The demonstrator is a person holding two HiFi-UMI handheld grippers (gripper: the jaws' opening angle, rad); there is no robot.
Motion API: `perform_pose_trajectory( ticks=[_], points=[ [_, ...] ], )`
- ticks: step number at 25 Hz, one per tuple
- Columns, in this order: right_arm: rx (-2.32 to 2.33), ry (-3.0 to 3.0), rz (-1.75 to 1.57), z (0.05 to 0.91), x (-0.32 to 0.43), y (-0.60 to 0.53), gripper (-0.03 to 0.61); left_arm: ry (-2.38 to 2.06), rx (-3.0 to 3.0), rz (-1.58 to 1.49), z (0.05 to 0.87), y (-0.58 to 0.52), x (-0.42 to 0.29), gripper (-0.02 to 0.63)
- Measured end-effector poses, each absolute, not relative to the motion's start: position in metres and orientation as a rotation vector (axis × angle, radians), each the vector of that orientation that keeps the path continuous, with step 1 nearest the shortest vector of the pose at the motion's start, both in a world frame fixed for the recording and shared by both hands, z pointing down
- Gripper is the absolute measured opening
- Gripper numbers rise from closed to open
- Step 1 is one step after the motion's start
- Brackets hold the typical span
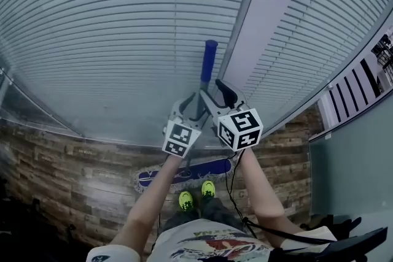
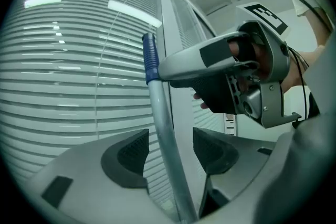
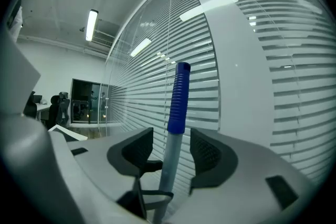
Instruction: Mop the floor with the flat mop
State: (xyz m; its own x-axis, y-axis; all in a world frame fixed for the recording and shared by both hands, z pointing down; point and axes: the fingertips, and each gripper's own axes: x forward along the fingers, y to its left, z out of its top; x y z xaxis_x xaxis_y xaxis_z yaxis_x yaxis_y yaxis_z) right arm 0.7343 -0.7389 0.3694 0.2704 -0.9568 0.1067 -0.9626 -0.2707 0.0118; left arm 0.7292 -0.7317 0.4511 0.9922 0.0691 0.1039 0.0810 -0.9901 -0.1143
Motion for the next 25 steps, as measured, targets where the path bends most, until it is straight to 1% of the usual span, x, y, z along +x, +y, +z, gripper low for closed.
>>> perform_pose_trajectory(
  ticks=[4,5,7,8,13,17,23,25],
  points=[
    [2.426,-1.868,0.081,0.357,0.738,-0.747,0.198,-0.13,-2.996,-0.157,0.449,-0.733,0.741,0.235],
    [2.419,-1.875,0.074,0.353,0.737,-0.75,0.198,-0.131,-2.987,-0.161,0.446,-0.733,0.741,0.222],
    [2.403,-1.881,0.068,0.347,0.736,-0.755,0.198,-0.142,-2.978,-0.172,0.443,-0.733,0.742,0.146],
    [2.399,-1.879,0.064,0.344,0.736,-0.757,0.198,-0.15,-2.983,-0.174,0.442,-0.732,0.743,0.141],
    [2.393,-1.872,0.034,0.336,0.737,-0.75,0.198,-0.156,-3.007,-0.171,0.444,-0.721,0.738,0.133],
    [2.392,-1.891,-0.014,0.316,0.726,-0.731,0.198,-0.157,-3.007,-0.162,0.439,-0.701,0.718,0.129],
    [2.325,-1.965,-0.061,0.293,0.674,-0.681,0.195,-0.12,-2.978,-0.204,0.429,-0.644,0.67,0.127],
    [2.324,-1.994,-0.092,0.288,0.653,-0.655,0.166,-0.101,-2.961,-0.209,0.424,-0.621,0.652,0.127]
  ],
)
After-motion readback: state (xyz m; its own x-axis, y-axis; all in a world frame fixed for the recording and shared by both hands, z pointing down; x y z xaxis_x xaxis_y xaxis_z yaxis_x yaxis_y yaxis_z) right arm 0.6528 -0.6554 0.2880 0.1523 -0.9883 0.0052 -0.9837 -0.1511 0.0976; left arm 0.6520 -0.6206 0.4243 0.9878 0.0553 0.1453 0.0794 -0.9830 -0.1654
